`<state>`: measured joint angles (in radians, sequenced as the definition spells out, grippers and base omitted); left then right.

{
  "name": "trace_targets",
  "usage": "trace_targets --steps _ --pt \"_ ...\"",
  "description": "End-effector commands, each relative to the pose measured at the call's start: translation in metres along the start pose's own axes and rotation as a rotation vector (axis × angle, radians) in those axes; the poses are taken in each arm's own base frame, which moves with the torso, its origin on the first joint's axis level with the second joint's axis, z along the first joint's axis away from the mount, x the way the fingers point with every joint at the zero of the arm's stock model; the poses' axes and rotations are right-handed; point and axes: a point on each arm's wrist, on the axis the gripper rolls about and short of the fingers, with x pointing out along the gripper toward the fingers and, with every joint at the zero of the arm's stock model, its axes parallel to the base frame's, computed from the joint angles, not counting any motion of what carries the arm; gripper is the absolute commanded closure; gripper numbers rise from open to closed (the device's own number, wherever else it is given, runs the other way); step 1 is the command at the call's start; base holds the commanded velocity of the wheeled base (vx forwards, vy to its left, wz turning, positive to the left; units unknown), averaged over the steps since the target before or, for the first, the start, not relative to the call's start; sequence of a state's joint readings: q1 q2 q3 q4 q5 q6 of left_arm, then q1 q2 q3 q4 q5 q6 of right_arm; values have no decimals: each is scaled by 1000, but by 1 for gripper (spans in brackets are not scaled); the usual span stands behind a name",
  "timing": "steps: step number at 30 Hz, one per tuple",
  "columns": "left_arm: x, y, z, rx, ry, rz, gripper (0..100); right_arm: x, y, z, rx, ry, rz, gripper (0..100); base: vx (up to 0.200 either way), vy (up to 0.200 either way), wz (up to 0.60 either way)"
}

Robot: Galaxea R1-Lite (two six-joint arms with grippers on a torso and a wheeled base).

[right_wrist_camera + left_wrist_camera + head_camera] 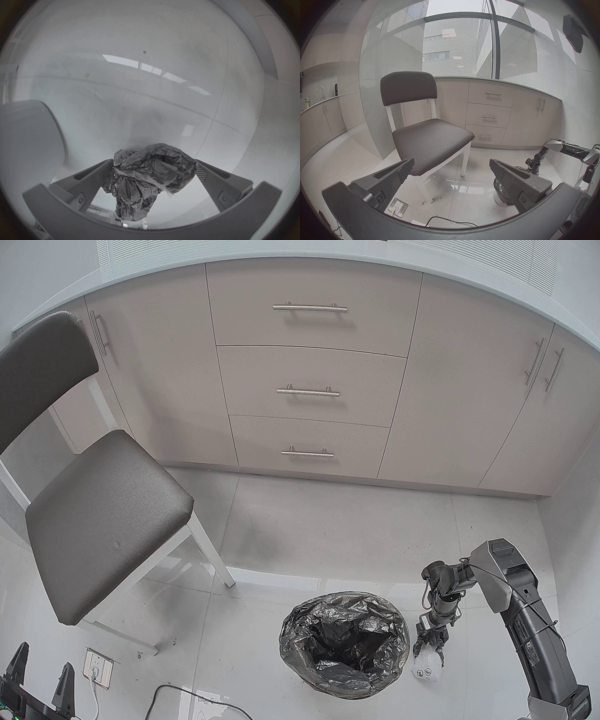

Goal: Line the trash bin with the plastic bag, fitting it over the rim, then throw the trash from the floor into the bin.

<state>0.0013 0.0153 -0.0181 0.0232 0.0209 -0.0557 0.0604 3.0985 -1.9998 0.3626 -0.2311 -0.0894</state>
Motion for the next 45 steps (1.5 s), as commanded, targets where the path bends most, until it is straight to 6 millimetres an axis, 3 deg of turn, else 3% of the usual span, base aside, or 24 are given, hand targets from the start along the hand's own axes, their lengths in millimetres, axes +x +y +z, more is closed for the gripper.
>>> trace_targets --steps 1,16,17,35,45 --pt "0 0 -2 -1 -1 1 0 -1 6 -2 -19 20 4 0 0 0 0" --pt "0 0 -2 -1 -1 1 0 -1 9 -6 -77 56 21 0 0 0 0" --pt "0 0 -2 -1 -1 1 0 -2 9 -6 -80 56 21 100 0 0 0" --pt "0 0 -2 -1 -1 1 0 -4 20 -6 -103 58 26 100 0 0 0" --pt "0 0 -2 -1 -2 1 0 -33 16 -45 -54 504 111 100 0 0 0"
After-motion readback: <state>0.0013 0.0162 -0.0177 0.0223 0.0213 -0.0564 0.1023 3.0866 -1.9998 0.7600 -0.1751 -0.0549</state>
